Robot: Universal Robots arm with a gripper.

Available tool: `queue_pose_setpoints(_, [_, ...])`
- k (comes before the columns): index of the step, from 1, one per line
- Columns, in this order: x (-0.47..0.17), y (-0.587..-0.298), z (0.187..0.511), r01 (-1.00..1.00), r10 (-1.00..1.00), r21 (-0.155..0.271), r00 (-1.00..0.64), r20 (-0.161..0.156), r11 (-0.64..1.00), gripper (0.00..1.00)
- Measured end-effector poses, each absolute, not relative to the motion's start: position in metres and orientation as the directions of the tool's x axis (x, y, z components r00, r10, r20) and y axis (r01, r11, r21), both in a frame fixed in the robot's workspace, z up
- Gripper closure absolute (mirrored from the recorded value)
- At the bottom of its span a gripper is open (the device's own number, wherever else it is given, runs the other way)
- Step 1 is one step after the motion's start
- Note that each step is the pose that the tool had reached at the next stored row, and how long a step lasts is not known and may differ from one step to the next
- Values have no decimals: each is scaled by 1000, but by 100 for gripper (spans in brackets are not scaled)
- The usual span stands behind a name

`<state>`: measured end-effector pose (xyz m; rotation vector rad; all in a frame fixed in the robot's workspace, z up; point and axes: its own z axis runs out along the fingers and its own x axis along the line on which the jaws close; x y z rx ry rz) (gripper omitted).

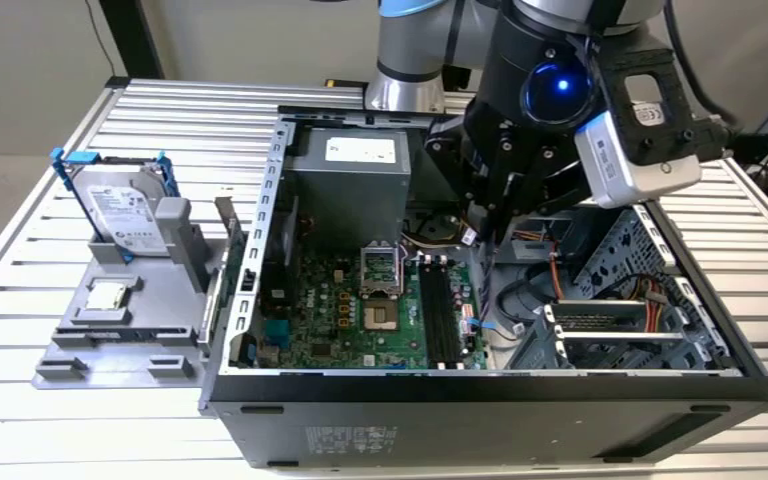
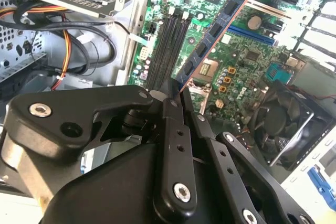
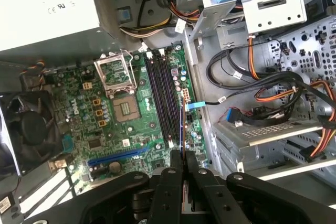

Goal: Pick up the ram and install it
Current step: 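Insert the ram into the slot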

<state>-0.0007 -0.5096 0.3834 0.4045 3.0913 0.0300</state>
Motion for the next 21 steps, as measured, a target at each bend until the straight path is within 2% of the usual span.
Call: queue_pose_setpoints(21, [0, -509, 376, 260, 260, 22, -965, -21, 965, 100])
